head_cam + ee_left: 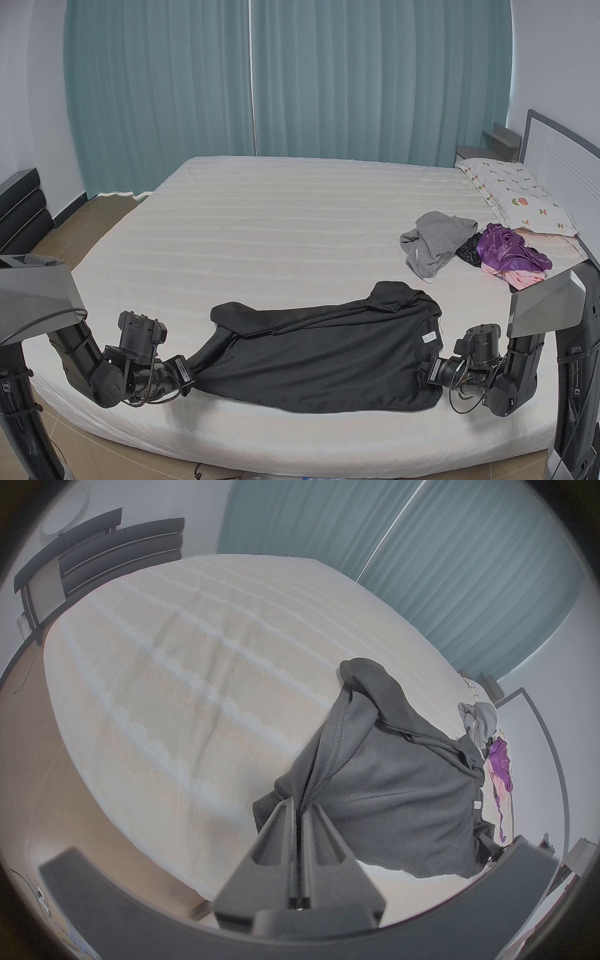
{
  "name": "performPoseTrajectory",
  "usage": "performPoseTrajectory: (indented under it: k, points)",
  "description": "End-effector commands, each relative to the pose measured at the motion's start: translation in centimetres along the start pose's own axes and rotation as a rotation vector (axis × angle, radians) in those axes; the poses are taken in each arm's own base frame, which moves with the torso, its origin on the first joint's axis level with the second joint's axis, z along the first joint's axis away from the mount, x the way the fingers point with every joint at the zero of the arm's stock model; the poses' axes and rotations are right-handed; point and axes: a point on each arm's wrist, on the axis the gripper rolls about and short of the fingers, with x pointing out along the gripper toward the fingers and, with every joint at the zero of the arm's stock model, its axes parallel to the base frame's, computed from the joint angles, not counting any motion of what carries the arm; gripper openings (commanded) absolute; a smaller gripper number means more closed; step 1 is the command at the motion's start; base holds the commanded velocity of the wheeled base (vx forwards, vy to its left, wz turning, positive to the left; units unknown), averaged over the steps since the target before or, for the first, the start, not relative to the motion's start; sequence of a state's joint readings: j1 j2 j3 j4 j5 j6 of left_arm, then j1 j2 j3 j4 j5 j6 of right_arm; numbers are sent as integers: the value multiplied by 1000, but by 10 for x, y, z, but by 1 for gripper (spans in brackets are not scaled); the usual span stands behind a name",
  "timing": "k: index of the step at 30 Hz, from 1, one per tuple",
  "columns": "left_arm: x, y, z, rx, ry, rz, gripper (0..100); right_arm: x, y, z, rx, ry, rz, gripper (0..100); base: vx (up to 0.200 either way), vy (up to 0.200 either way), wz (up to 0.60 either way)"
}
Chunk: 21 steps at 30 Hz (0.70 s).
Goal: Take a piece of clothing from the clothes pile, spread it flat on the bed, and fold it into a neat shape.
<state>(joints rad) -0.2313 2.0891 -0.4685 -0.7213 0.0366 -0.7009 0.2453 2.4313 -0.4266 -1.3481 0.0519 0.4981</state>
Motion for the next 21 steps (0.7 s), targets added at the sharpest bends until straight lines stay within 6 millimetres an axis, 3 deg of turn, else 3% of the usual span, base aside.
performPoseTrajectory:
  k: [1, 10, 21]
  points:
    - [1, -1, 3, -10, -10, -5, 0, 9, 2, 16, 54, -83, 23, 0, 0, 0, 0]
    - [3, -7, 12, -98, -44, -34, 0, 35, 8, 54, 130, -239, 68, 0, 0, 0, 0]
    - [7, -9, 14, -140, -17, -67, 0, 75, 5, 66, 147, -332, 49, 0, 0, 0, 0]
